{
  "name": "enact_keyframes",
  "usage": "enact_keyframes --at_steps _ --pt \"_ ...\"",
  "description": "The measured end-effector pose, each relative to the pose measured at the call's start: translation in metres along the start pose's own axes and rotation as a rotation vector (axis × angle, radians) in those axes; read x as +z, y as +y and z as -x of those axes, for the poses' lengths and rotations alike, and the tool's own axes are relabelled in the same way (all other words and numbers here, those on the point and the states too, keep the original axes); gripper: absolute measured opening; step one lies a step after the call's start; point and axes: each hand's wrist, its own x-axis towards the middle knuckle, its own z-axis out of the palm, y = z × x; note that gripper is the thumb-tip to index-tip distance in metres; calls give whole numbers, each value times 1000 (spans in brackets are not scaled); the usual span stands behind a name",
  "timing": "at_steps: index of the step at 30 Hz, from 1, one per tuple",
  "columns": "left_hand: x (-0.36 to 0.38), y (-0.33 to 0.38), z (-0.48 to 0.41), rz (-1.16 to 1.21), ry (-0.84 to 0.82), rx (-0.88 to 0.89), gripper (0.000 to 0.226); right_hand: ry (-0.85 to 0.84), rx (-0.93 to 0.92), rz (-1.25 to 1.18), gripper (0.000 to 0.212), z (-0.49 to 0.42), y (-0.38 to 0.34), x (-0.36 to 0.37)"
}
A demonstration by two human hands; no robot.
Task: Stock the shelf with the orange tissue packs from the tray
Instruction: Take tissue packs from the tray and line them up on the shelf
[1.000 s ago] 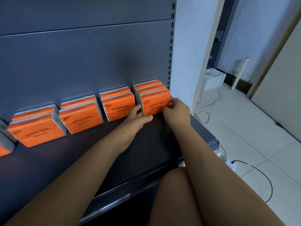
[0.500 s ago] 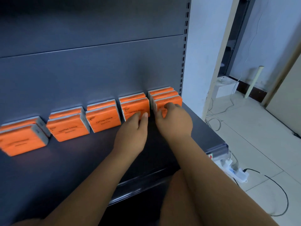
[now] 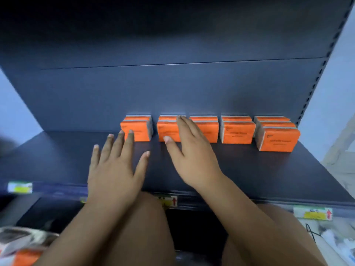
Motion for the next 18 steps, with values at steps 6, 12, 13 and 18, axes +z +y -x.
enact_keyframes --at_steps 6,12,13,18 --pt "-41 -102 74 -97 66 -279 75 -158 -278 -69 68 19 -128 71" --pt "-51 -194 175 -156 -45 -591 78 -394 -389 -250 61 68 -225 180" --pt "-51 -206 189 -159 -58 -632 79 -449 -392 -258 59 75 -234 197" --pt "-45 -254 240 -135 -109 -805 72 -742 -401 -162 52 94 -243 261"
